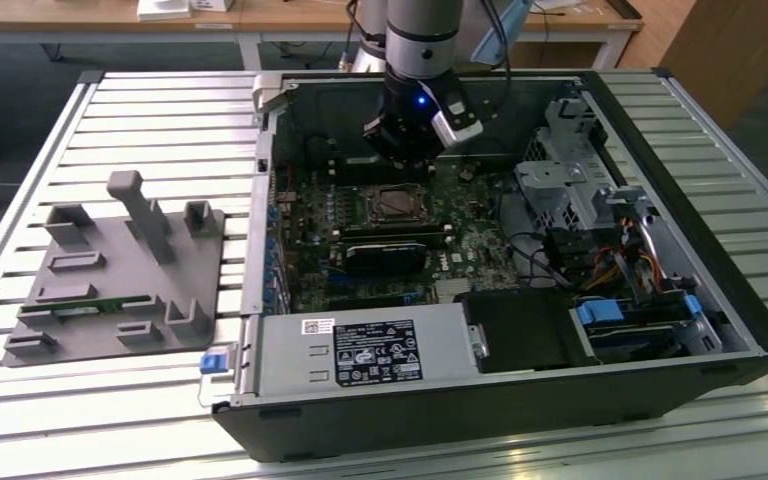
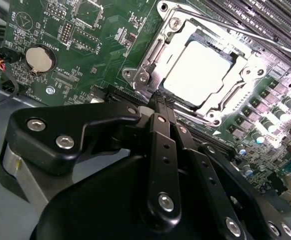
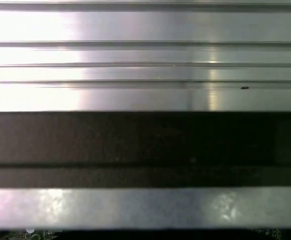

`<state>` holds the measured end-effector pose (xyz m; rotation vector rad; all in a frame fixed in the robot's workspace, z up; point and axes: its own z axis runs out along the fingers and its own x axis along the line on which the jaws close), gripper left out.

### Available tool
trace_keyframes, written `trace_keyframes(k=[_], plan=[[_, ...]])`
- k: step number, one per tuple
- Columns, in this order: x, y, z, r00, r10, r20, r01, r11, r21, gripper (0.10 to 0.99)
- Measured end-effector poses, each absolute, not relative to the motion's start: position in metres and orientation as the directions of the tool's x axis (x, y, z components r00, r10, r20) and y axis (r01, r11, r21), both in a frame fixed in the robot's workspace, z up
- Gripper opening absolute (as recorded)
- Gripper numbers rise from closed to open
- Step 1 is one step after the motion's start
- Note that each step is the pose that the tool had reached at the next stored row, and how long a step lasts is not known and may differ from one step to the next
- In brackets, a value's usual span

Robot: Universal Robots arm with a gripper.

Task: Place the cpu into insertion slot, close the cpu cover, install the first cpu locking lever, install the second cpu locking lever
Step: 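Install the second cpu locking lever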

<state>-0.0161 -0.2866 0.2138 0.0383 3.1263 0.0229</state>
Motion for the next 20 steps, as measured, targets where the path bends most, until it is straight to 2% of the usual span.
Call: trace_keyframes(k=[12,20], plan=[[-0.016,-0.291,0.214,-1.000,0.025,-0.015,0.024,1.000,0.015,0.106],[-0.016,-0.310,0.214,-1.000,0.025,-0.015,0.024,1.000,0.015,0.106]])
